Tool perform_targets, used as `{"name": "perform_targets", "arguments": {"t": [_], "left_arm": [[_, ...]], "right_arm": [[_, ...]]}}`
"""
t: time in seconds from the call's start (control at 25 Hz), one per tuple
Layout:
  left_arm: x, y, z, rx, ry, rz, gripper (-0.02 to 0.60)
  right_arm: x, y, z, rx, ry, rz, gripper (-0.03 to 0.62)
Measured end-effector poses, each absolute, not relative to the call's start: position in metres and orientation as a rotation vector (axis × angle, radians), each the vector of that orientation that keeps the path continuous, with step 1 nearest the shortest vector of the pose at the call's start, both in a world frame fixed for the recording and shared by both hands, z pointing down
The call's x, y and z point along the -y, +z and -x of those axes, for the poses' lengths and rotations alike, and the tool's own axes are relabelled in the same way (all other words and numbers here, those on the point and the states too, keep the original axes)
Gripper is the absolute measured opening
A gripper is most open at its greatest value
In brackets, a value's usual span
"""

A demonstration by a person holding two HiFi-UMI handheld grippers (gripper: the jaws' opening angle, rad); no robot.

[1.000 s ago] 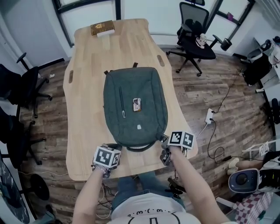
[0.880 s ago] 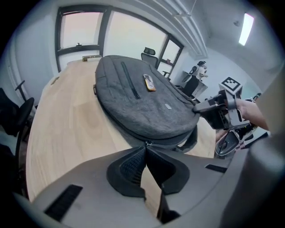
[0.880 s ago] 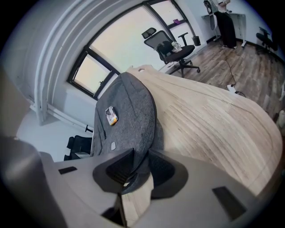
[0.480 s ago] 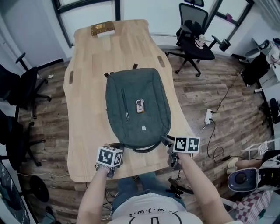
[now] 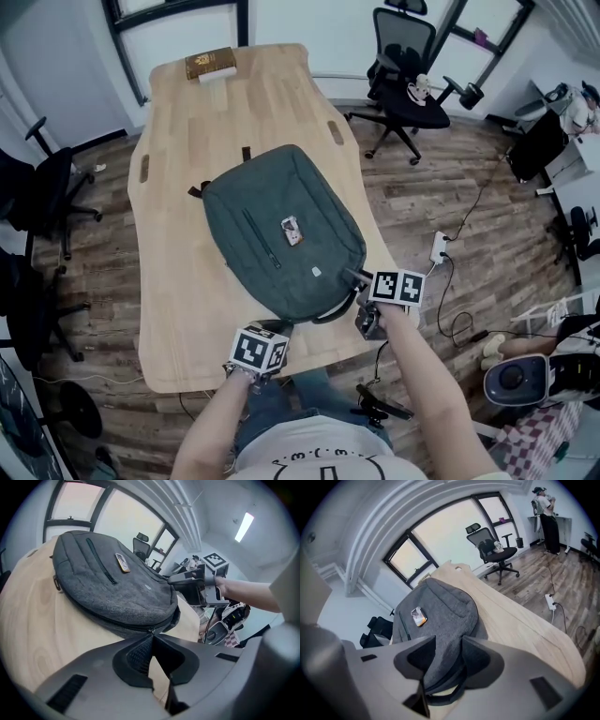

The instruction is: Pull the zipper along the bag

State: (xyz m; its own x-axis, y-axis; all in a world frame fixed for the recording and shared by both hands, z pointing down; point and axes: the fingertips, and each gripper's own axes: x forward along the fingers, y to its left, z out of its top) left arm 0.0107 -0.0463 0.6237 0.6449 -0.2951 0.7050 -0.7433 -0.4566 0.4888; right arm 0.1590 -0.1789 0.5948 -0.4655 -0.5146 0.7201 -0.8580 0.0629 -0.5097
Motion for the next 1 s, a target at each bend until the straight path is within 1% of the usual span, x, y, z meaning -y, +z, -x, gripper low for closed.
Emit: {"name": "perform_targets", "arguments": {"t": [0.08, 0.2, 0.24, 0.4, 0.52, 0.64, 0.68, 0.72, 0.76, 0.92, 1.0], "left_arm": [[0.052, 0.625, -0.013, 0.811, 0.697, -2.05, 0.017], [0.058, 0.63, -0.014, 0.822, 0.734, -2.083, 0.017], [0.059, 0.63, -0.013, 0.829, 0.733, -2.09, 0.017], [0.06, 0.627, -0.01, 0.847, 0.676, -2.099, 0.017], [0.06, 0.628, -0.011, 0.862, 0.665, -2.102, 0.017], [0.059, 0.629, -0.012, 0.871, 0.66, -2.104, 0.017], [0.059, 0.63, -0.011, 0.874, 0.661, -2.101, 0.017], [0.059, 0.631, -0.01, 0.878, 0.664, -2.093, 0.017], [0.059, 0.631, -0.01, 0.879, 0.664, -2.083, 0.017], [0.058, 0.631, -0.003, 0.879, 0.672, -2.051, 0.017], [0.057, 0.632, 0.003, 0.887, 0.693, -2.053, 0.017]], "right_arm": [[0.193, 0.589, -0.151, 2.044, 1.284, -1.318, 0.238], [0.195, 0.57, -0.136, 2.118, 1.054, -1.169, 0.29], [0.191, 0.561, -0.13, 2.159, 0.94, -1.103, 0.272], [0.142, 0.537, -0.083, 2.285, 0.435, -0.652, 0.259], [0.102, 0.557, -0.047, 2.223, 0.228, -0.32, 0.254], [0.086, 0.583, -0.033, 2.127, 0.21, -0.178, 0.244], [0.084, 0.592, -0.033, 2.09, 0.196, -0.154, 0.225], [0.084, 0.599, -0.034, 2.057, 0.175, -0.134, 0.182], [0.084, 0.604, -0.036, 2.035, 0.164, -0.117, 0.17], [0.085, 0.605, -0.037, 2.021, 0.276, -0.076, 0.141], [0.083, 0.604, -0.035, 2.018, 0.273, -0.059, 0.13]]}}
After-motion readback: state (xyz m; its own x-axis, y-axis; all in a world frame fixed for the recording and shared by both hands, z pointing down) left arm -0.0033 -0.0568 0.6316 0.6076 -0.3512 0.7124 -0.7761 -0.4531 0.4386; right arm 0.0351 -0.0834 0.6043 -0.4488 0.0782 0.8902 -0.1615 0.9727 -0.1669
